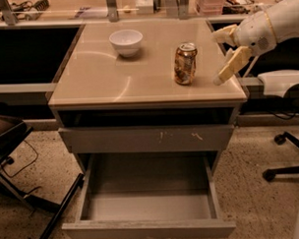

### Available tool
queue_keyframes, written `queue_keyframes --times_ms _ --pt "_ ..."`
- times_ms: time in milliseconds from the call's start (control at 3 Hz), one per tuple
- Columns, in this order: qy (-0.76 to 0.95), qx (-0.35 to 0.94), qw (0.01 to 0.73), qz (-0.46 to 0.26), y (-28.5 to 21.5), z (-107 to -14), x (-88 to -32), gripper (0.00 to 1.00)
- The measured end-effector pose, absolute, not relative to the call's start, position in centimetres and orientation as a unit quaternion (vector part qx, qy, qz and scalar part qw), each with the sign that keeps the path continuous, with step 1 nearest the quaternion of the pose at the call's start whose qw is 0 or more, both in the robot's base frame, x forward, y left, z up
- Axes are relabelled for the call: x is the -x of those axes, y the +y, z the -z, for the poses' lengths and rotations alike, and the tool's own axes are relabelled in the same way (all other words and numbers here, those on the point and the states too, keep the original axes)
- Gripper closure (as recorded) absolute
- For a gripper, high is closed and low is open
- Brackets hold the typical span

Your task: Place orange can into middle drawer

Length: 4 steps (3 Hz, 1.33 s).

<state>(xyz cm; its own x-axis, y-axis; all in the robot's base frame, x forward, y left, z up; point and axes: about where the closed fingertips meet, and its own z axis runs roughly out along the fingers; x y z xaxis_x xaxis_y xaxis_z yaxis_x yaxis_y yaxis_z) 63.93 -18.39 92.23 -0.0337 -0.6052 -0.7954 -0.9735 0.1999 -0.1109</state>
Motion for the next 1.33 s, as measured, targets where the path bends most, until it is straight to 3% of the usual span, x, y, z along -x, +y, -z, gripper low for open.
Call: queue_keyframes --times_ms 333,1000,1333 --pt "0.675 0.572 0.385 -0.263 -18.3 -91.6 -64.8 0.00" --pt "0.685 0.499 0.442 -0.293 -17.2 -89.9 -72.8 0.00" --pt "0.684 0.498 0.446 -0.291 -17.4 -89.9 -73.2 0.00"
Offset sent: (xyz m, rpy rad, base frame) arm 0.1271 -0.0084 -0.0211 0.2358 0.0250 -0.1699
